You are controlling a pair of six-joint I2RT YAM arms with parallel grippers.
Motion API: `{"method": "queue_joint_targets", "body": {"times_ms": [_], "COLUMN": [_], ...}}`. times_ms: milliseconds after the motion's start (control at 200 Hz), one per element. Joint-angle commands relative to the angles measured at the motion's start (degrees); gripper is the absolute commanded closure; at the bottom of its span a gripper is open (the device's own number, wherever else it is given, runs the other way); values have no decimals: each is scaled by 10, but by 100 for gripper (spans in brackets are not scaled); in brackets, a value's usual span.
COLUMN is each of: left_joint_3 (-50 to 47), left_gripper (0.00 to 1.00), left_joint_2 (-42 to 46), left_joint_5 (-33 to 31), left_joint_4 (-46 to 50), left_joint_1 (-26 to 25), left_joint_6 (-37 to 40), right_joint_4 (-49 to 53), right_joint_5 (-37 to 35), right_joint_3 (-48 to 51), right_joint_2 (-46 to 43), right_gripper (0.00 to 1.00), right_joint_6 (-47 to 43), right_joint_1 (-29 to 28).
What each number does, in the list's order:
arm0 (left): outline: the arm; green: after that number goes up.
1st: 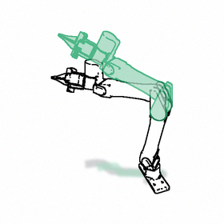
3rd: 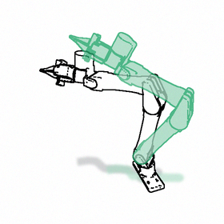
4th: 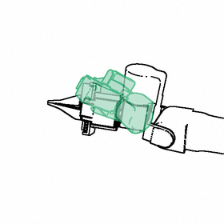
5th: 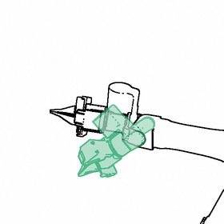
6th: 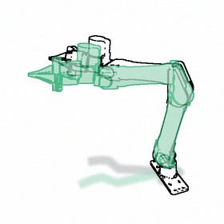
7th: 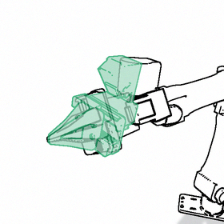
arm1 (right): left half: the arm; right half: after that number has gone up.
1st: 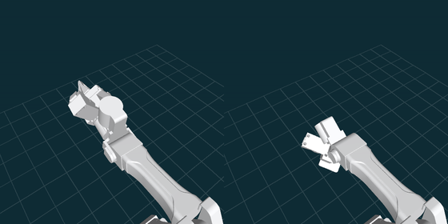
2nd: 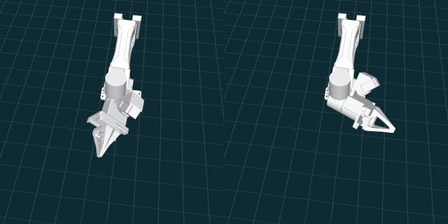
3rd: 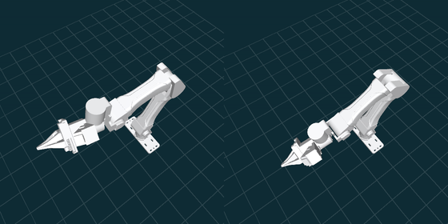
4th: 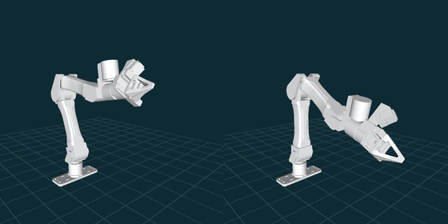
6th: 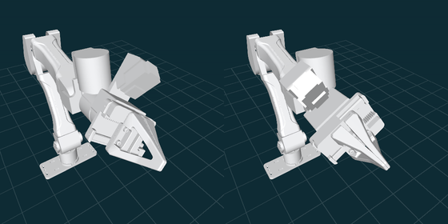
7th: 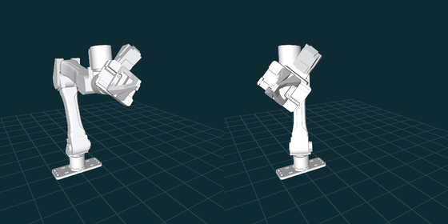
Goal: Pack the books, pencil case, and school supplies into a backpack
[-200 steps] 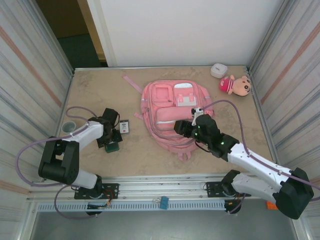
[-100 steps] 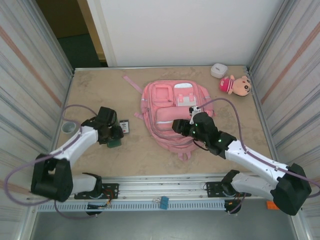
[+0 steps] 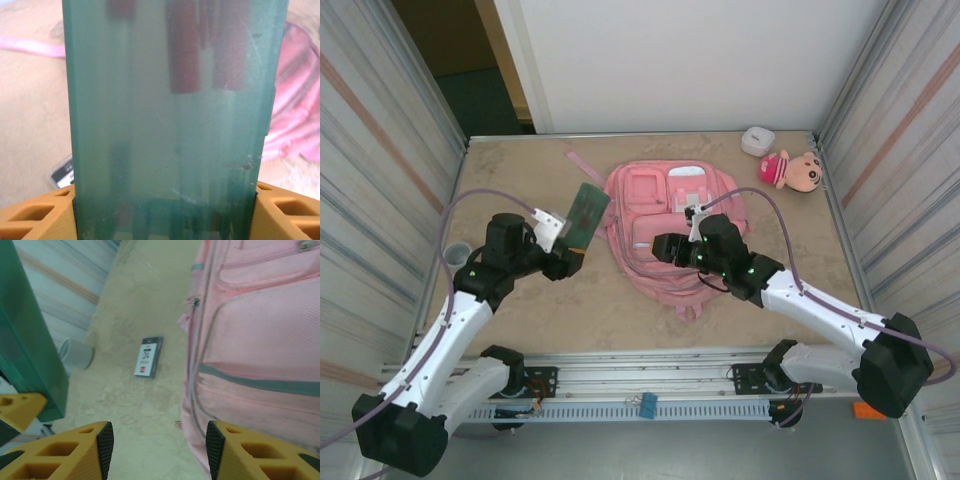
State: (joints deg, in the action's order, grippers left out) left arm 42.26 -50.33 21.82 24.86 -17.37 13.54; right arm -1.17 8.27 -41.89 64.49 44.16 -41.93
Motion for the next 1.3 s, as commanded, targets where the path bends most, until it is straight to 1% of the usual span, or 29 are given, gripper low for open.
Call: {"method": "queue_joint_targets", "body": {"times_ms": [0,130,256,351,586,872,1113,1293], "left_joint_3": [16,21,20,20,24,31,33,38], "left_gripper": [51,53,54,54,55,55,55,55], "left_joint_2": [-6,-27,-35,-40,-56,-63,-65,-69], "left_joint_5": [76,98,107,103,92,82,76,63], "left_joint_4": [8,27,28,23,23,23,18,18], "left_joint_1": [-1,-3,-12,-20,-30,-47,-54,-58], "left_joint_6": [155,216,246,251,253,253,250,248], "right_joint_4": [-43,-56,-29,-16,-35,-23,-10,-9], "right_joint_5": [57,107,141,153,197,218,221,224], "right_joint_3": [-12,-17,-46,-67,-97,-122,-132,-135], "right_joint_2": [-27,-36,-18,3,48,89,112,120], "right_gripper": [46,44,43,42,41,42,45,55], "right_joint_6": [2,14,19,29,41,38,31,29], "right_joint_1": [17,31,31,31,23,8,-2,-7]}}
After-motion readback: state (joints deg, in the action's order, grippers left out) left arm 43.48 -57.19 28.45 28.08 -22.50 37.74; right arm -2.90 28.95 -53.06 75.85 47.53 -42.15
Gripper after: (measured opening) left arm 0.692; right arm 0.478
